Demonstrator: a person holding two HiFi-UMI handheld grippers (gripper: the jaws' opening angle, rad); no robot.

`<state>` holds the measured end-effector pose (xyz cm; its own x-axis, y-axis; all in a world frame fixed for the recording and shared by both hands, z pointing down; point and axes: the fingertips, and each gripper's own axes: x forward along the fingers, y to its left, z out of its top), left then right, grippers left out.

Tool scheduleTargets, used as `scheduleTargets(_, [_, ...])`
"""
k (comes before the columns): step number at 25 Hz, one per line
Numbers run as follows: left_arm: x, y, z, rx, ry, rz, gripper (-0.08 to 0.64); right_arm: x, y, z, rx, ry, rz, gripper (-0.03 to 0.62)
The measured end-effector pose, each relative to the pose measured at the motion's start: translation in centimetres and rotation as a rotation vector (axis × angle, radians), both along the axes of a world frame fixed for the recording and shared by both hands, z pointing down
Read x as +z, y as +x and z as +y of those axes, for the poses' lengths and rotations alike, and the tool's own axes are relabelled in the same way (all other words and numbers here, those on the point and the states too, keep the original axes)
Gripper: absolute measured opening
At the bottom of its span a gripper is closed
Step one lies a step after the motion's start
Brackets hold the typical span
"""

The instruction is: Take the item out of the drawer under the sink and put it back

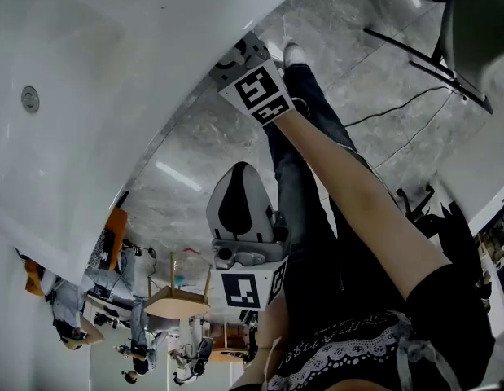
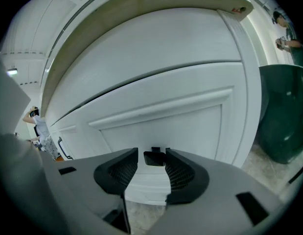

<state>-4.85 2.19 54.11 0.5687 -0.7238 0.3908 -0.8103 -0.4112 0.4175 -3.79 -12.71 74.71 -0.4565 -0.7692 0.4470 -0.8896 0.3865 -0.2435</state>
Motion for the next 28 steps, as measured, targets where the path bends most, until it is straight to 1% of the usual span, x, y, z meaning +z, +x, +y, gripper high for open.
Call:
scheduleTargets(8, [-0.4, -0.1, 0.5, -0.021, -0.006, 0.014, 0.003, 0.2, 0.0, -0.6, 0.048, -0.002, 0.017, 0.172])
scheduleTargets(12, [-0.2, -0.4, 0.7, -0.030, -0.007, 0.010, 0.003, 0.4, 0.0, -0.7, 0.047, -0.002, 0.022, 0.172])
scheduleTargets(14, [-0.2, -0.4, 0.7, -0.035, -0.008, 0.013, 0.003, 0.6, 0.1, -0.7, 0.039, -0.001, 0.032, 0.153])
scheduleTargets(19, [-0.2, -0.4, 0.7, -0.040, -0.003, 0.011, 0.003, 0.7, 0.2, -0.5, 0.012, -0.006, 0.047, 0.149])
scheduleTargets(22, [-0.1, -0.4, 0.8, -0.040, -0.002, 0.011, 0.003, 0.9, 0.5, 0.8, 0.007, -0.008, 0.052, 0.147])
scheduleTargets(28, [-0.4, 0.1, 0.6, -0.045, 0.005, 0.016, 0.003, 0.8, 2.1, 5.3, -0.010, -0.023, 0.049, 0.146])
